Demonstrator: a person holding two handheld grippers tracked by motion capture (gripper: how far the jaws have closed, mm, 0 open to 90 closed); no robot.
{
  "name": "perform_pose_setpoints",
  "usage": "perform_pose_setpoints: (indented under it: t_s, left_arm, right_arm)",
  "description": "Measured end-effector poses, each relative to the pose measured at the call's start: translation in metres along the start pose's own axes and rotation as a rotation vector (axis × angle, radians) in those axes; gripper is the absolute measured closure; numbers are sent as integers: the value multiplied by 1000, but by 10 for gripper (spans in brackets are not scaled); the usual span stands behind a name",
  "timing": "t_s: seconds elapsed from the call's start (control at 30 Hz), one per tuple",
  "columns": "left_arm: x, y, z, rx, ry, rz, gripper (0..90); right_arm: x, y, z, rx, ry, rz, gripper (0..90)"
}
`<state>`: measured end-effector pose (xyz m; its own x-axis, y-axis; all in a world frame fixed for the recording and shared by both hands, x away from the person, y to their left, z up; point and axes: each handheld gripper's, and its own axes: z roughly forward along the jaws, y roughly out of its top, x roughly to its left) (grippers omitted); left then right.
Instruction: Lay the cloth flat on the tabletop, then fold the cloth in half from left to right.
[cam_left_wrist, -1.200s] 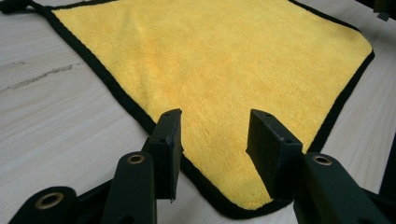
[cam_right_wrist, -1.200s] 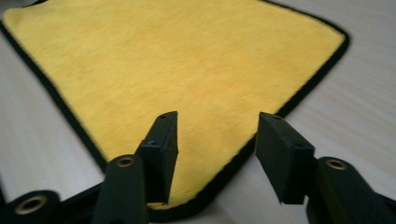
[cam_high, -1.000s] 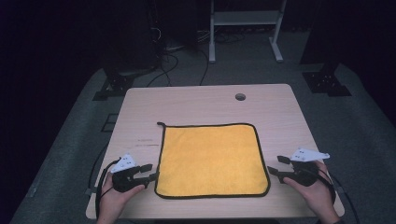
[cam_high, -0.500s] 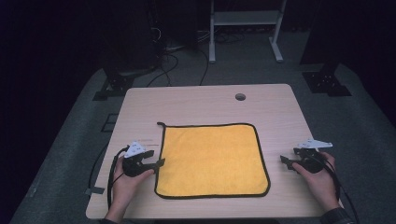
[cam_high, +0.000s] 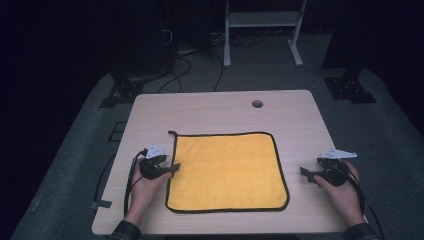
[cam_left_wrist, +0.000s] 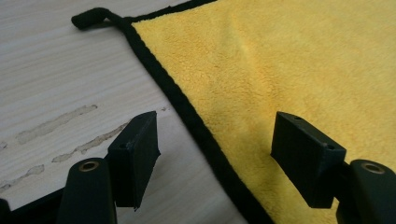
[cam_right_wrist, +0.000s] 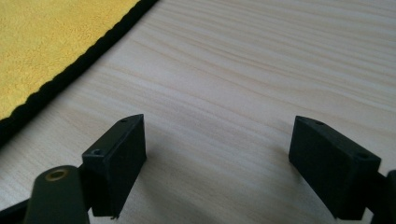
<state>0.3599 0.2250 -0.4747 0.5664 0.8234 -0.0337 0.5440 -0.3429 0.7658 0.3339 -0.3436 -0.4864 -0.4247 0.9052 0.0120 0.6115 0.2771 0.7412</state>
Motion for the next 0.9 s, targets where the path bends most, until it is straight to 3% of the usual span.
perform_pose_setpoints:
  t_s: [0.17,0.37,0.9]
  left_arm:
    - [-5,-2,4,30,10,33,305]
    - [-6,-5,4,9,20,40,319]
    - [-11,-7,1,-14,-42,29,787]
  right_arm:
    - [0,0,0,0,0,0,177]
    - [0,0,0,0,0,1,177]
    - [0,0,0,0,1,0,176]
